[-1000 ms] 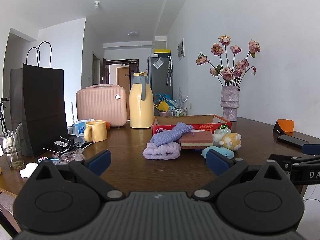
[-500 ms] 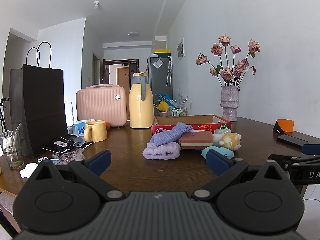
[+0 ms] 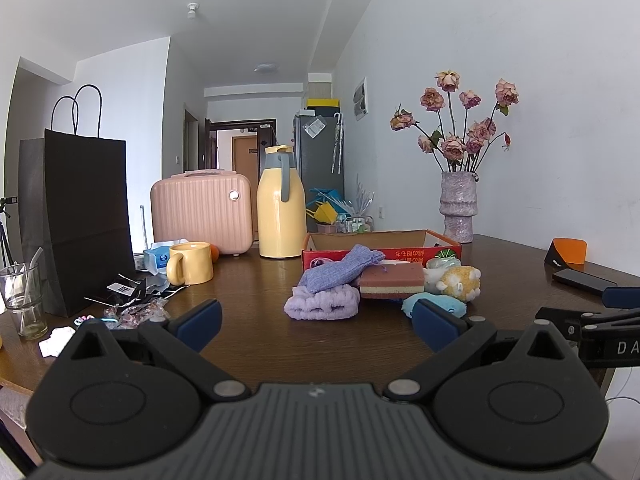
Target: Organize soft objects
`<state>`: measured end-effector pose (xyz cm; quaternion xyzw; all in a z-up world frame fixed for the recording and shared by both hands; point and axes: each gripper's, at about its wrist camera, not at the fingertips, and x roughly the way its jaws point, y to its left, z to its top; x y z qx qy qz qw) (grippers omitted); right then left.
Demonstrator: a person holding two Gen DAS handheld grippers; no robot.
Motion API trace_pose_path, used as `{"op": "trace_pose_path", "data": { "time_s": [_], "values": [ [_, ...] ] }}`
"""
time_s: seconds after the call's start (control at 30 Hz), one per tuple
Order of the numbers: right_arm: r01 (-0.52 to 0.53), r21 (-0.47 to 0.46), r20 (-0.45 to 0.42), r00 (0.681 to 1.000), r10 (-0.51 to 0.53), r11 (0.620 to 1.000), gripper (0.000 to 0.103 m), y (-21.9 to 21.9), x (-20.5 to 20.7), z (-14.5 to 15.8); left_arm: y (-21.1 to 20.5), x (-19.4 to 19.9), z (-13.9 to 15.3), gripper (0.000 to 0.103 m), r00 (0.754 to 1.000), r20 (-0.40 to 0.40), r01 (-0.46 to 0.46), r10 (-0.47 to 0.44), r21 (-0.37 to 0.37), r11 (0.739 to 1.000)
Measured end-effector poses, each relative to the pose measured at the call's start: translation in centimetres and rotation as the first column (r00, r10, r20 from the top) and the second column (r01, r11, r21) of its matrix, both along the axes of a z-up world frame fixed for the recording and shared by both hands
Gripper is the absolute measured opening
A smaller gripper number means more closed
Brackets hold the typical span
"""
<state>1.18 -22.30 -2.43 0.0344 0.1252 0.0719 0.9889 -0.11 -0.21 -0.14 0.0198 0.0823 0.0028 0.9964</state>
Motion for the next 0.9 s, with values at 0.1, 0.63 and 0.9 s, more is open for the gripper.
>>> {"op": "trace_pose_path", "data": {
  "time_s": [0.1, 0.63, 0.9],
  "values": [
    [-0.001, -0.001, 0.001, 1.0, 0.001, 1.0, 0.103, 0.0, 0.0, 0.0, 0.0, 0.0, 0.0, 0.103, 1.0, 0.0, 0.0, 0.0, 0.0, 1.0],
    [0.088, 0.001, 0.016, 0.996, -0.088, 0.996, 0.103, -2.8, 3.8, -0.5, -0.1, 5.4, -0.3, 0.103, 0.999, 0.014, 0.043, -0.043, 0.062, 0.997],
    [-0.057, 0.018, -0.006, 0.998, 0.057, 0.998, 0.103, -2.3, 9.6, -1.4, 2.5, 10.6, -0.9, 0.103, 0.998, -0.048, 0.038, -0.04, -0.055, 0.998]
  ]
}}
